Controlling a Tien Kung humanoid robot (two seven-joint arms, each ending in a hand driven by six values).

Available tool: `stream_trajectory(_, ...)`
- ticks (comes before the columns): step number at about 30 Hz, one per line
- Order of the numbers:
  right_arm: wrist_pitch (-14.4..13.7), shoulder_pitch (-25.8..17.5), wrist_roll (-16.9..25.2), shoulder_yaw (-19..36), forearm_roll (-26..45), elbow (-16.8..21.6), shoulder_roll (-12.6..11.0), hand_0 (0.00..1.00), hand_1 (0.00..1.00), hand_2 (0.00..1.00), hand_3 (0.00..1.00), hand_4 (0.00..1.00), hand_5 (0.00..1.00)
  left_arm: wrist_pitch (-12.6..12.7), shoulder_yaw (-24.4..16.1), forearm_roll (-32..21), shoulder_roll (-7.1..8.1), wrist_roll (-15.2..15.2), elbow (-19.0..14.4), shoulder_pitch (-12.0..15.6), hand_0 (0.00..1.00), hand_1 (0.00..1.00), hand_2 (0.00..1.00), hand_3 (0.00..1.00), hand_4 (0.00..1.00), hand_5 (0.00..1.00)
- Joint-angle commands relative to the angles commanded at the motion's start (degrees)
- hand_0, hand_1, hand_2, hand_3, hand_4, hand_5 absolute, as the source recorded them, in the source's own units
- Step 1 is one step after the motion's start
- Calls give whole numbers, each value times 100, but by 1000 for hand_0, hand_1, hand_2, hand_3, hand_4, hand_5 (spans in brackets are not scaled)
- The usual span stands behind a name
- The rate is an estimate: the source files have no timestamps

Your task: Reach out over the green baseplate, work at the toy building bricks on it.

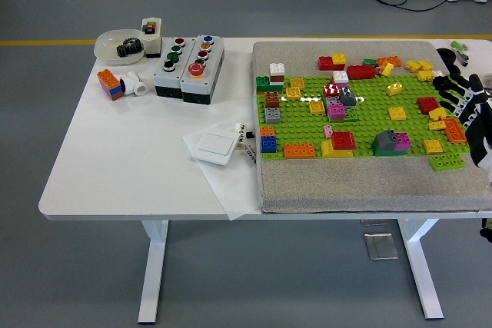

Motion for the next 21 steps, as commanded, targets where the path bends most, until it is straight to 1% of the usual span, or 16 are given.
stream_trajectory(21, 1, 6, 10, 89, 4, 4, 3, 864, 807, 823, 825, 998, 923, -6, 13, -7, 9, -9, 0, -29, 798, 816, 831, 662, 666, 655)
